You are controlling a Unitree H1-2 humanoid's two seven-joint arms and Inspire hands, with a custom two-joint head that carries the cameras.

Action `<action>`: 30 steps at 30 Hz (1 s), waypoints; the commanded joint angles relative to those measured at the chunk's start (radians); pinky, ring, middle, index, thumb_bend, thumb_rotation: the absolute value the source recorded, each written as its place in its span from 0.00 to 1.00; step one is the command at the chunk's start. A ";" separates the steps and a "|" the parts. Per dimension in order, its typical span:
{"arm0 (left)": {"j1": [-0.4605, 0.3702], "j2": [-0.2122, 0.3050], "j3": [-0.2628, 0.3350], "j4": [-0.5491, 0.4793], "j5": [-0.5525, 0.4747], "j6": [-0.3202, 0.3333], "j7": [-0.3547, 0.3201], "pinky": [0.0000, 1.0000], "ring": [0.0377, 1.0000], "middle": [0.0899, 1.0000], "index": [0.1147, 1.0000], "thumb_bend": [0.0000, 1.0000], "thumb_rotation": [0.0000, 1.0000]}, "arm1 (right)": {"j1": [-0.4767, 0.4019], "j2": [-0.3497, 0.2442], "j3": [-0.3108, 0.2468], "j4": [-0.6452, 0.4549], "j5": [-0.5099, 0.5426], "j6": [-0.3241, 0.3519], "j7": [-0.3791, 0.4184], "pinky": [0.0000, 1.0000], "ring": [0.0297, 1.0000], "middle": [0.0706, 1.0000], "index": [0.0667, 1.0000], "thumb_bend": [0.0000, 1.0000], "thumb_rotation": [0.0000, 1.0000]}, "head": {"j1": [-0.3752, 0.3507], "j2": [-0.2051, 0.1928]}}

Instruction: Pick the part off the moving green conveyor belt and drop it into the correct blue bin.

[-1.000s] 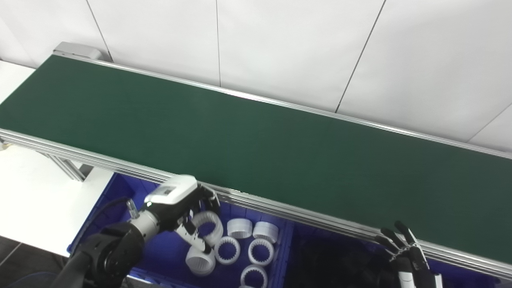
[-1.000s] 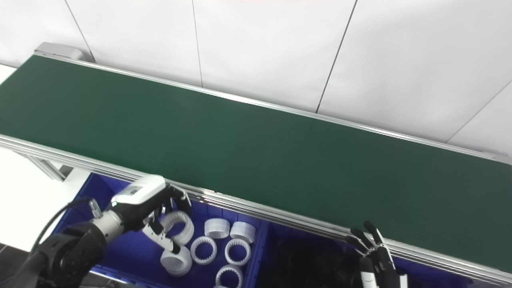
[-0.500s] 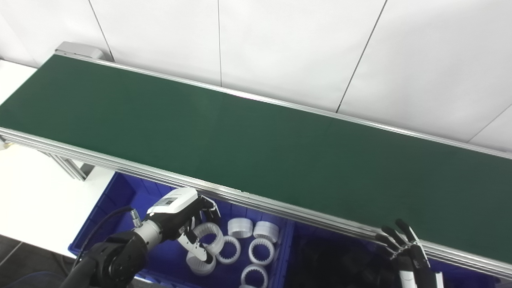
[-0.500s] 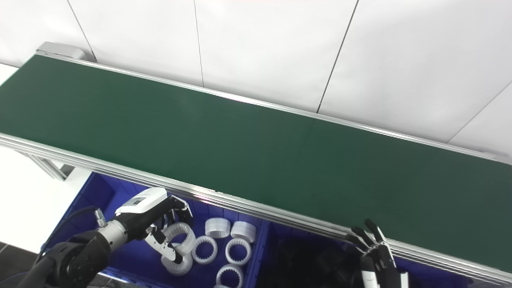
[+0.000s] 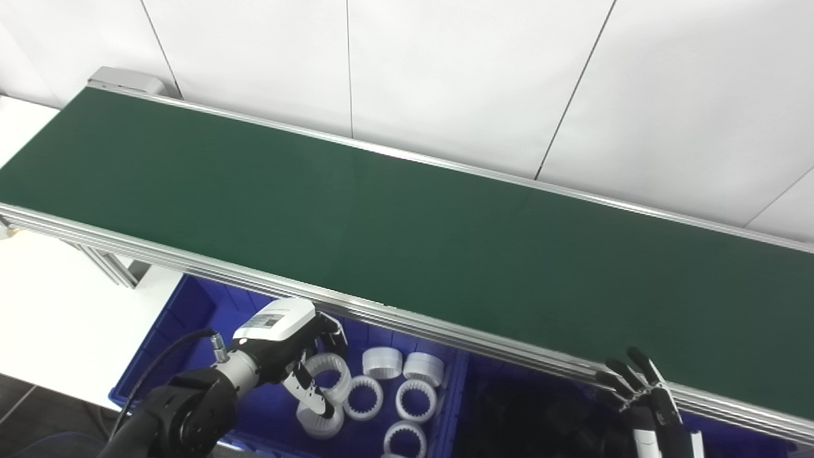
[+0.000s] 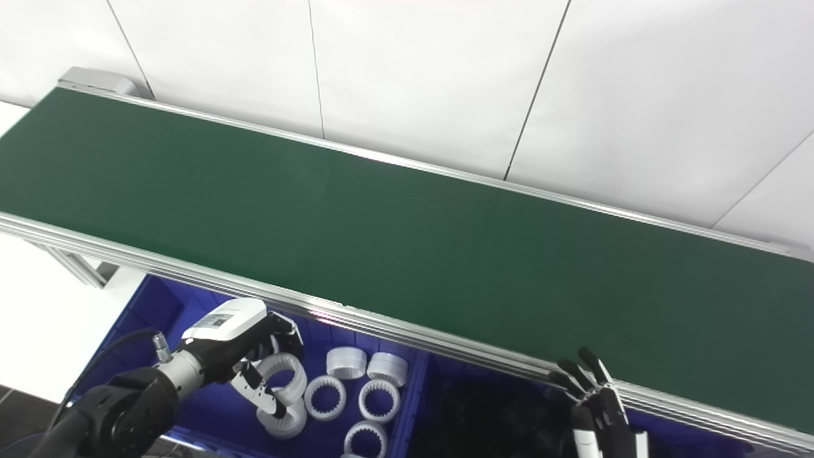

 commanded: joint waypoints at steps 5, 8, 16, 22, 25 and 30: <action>-0.028 0.031 0.000 -0.056 0.042 0.044 -0.060 0.72 0.85 0.87 0.82 0.89 0.00 | -0.002 0.005 -0.005 -0.016 0.010 -0.047 0.006 0.64 0.72 0.76 0.85 0.71 0.76 | -0.001 -0.005; -0.029 0.039 0.003 -0.057 0.044 0.031 -0.055 0.71 0.84 0.87 0.82 0.91 0.00 | -0.002 0.004 -0.003 -0.015 0.008 -0.047 0.007 0.64 0.72 0.76 0.85 0.71 0.77 | -0.003 -0.009; -0.030 0.042 0.012 -0.094 0.026 0.044 -0.071 0.72 0.83 0.85 0.81 0.91 0.00 | -0.001 0.007 -0.002 -0.012 0.011 -0.048 0.010 0.64 0.73 0.76 0.86 0.71 0.76 | -0.021 -0.023; -0.026 0.019 0.080 -0.144 -0.125 0.046 -0.048 0.66 0.76 0.78 0.76 0.84 0.08 | 0.000 0.009 -0.003 -0.005 -0.010 -0.049 0.007 0.64 0.73 0.77 0.86 0.70 0.78 | -0.049 -0.039; 0.001 -0.026 0.160 -0.174 -0.349 -0.051 0.039 0.59 0.70 0.73 0.72 0.76 0.23 | -0.002 0.013 -0.004 -0.001 -0.025 -0.049 0.006 0.64 0.73 0.77 0.86 0.69 0.78 | -0.076 -0.052; 0.014 -0.085 0.210 -0.166 -0.675 -0.154 0.071 0.55 0.63 0.69 0.70 0.82 0.62 | -0.007 0.019 -0.003 0.009 -0.036 -0.049 0.006 0.64 0.72 0.76 0.85 0.70 0.76 | -0.101 -0.074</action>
